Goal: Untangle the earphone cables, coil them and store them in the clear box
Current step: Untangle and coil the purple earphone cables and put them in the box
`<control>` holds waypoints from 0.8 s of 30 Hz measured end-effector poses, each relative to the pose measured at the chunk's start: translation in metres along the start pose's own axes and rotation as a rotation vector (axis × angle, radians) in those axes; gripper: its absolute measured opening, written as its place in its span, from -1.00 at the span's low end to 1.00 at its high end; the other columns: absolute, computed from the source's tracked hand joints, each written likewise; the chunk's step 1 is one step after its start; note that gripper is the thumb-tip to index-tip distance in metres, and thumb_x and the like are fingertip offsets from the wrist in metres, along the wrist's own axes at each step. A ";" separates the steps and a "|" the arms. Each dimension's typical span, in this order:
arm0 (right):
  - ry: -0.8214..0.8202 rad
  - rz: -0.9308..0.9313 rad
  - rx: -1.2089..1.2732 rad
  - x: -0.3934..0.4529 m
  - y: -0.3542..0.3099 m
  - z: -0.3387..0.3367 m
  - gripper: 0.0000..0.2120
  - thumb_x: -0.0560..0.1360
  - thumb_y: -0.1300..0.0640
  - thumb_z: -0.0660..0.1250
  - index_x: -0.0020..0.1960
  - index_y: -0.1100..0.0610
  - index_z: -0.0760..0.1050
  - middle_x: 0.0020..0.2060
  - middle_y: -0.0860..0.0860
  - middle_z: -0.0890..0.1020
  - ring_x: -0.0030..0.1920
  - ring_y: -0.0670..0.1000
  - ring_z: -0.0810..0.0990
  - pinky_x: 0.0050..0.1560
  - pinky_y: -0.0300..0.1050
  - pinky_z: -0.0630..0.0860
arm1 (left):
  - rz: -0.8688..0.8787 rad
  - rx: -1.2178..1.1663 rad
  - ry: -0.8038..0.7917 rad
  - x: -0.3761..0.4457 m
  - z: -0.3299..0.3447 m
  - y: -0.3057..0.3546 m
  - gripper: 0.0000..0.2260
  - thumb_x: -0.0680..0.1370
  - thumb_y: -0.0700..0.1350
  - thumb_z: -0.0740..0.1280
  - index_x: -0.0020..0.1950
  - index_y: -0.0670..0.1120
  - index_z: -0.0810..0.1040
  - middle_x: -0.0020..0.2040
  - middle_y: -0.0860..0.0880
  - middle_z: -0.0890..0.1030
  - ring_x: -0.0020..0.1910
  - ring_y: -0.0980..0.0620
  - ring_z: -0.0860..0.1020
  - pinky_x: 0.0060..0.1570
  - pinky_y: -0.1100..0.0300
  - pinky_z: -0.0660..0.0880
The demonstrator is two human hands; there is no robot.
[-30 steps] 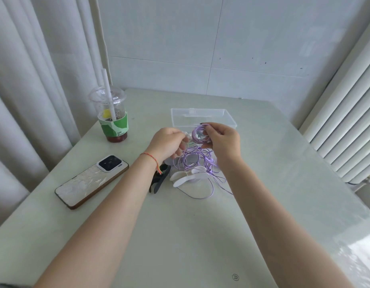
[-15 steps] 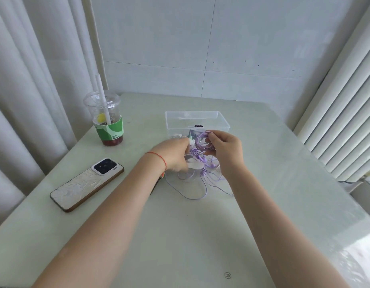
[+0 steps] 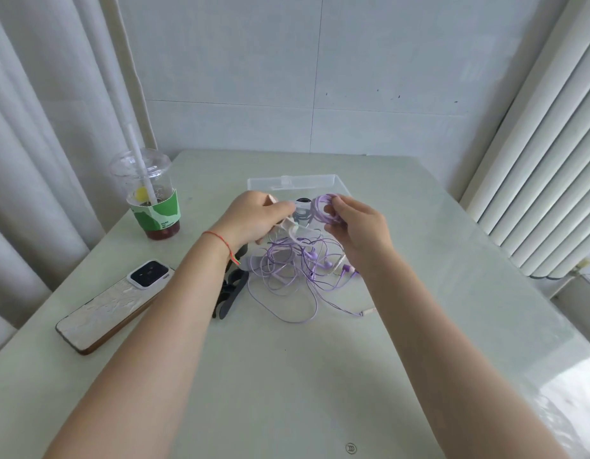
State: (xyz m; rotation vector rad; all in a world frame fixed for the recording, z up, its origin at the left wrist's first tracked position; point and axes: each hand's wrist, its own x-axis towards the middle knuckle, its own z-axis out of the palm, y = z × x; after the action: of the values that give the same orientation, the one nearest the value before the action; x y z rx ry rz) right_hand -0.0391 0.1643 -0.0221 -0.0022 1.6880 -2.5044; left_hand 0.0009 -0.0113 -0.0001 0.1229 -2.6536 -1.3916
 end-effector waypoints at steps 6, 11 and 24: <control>-0.117 0.137 0.344 0.013 -0.014 0.017 -0.85 0.58 0.30 0.25 -0.09 0.23 0.58 -0.32 0.02 0.62 -0.39 -0.10 0.54 -0.39 -0.31 0.50 | -0.110 -0.598 0.172 0.017 0.025 0.000 -0.78 0.47 -0.05 0.48 -0.23 -0.19 0.60 -0.40 -0.11 0.59 -0.54 0.07 0.52 -0.54 0.28 0.46; -0.216 0.148 0.294 0.020 -0.012 0.025 -0.78 0.62 0.27 0.16 -0.12 0.22 0.53 -0.34 0.04 0.57 -0.49 -0.09 0.46 -0.38 -0.32 0.47 | -0.101 -0.634 0.183 0.030 0.040 0.003 -0.79 0.60 -0.11 0.29 -0.18 -0.17 0.60 -0.38 -0.12 0.60 -0.52 0.02 0.53 -0.48 0.23 0.46; -0.156 0.225 0.441 0.020 -0.019 0.028 -0.85 0.60 0.32 0.21 -0.09 0.32 0.53 -0.29 0.12 0.56 -0.43 -0.04 0.50 -0.47 -0.33 0.48 | -0.101 -0.731 0.114 0.026 0.042 0.006 -0.87 0.52 -0.17 0.42 -0.04 -0.08 0.48 -0.13 -0.24 0.61 -0.39 -0.10 0.60 -0.35 0.13 0.56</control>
State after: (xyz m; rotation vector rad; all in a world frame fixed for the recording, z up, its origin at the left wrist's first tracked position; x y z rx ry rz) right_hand -0.0587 0.1438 0.0044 0.0297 0.9936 -2.5652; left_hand -0.0315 0.0226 -0.0161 0.2413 -1.9150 -2.1999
